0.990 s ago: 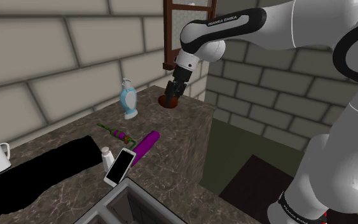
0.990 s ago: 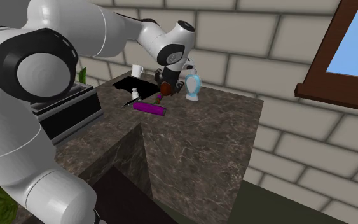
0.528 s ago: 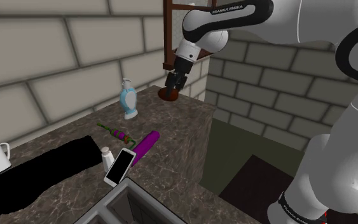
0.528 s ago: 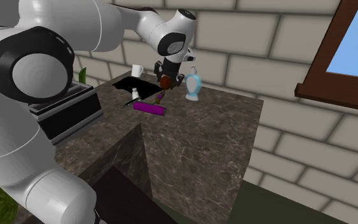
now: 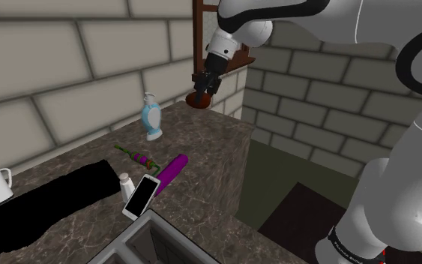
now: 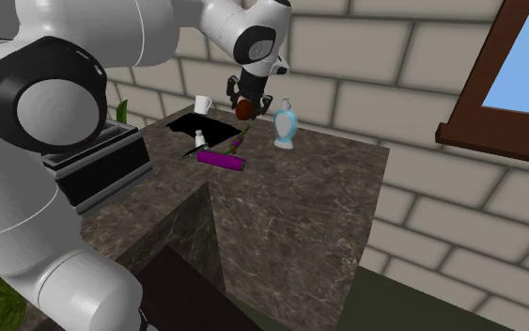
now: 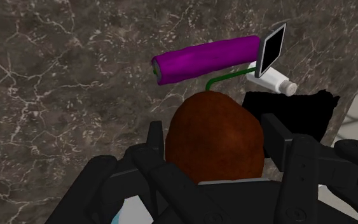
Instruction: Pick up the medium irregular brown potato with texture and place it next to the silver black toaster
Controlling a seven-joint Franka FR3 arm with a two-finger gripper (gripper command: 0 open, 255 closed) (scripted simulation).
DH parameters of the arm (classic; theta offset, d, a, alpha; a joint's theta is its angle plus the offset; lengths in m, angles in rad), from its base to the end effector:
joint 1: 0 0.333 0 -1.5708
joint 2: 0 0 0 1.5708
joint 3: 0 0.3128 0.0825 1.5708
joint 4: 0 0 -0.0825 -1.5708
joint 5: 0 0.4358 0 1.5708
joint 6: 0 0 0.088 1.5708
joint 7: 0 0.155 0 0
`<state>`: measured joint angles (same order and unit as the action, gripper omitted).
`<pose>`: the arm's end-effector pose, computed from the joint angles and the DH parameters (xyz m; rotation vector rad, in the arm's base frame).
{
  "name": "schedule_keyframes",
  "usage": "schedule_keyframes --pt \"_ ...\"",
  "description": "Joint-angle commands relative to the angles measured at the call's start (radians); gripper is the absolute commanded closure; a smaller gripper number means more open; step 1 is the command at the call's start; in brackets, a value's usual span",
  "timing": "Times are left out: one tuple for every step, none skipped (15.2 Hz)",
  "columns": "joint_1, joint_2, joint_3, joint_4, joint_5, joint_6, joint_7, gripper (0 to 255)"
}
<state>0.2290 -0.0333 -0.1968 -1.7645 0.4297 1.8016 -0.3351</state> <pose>0.6141 0.0731 0.5235 -2.6960 -0.3829 -0.1828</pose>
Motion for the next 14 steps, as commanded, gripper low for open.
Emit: schedule_keyframes --pt "0.0 0.003 0.0 0.028 -0.002 -0.023 0.011 255" --pt "0.0 0.004 0.0 0.042 -0.003 -0.036 0.015 255" --pt "0.0 0.004 -0.001 0.046 -0.003 -0.039 0.017 255" --pt "0.009 -0.03 0.01 0.005 -0.01 -0.024 0.032 255" --pt "0.017 -0.063 0.02 -0.034 -0.016 -0.01 0.049 255" --pt "0.025 -0.096 0.032 -0.072 -0.021 0.003 0.065 255" --pt "0.032 -0.128 0.044 -0.108 -0.026 0.016 0.082 255" --pt "0.039 -0.159 0.056 -0.142 -0.029 0.027 0.1 255" --pt "0.046 -0.189 0.069 -0.176 -0.032 0.038 0.117 255" --pt "0.052 -0.219 0.082 -0.208 -0.035 0.048 0.135 255" --pt "0.058 -0.248 0.096 -0.238 -0.036 0.057 0.153 255" --pt "0.064 -0.276 0.11 -0.267 -0.037 0.066 0.172 255" --pt "0.069 -0.304 0.124 -0.295 -0.037 0.074 0.19 255" --pt "0.075 -0.331 0.139 -0.322 -0.036 0.082 0.209 255"
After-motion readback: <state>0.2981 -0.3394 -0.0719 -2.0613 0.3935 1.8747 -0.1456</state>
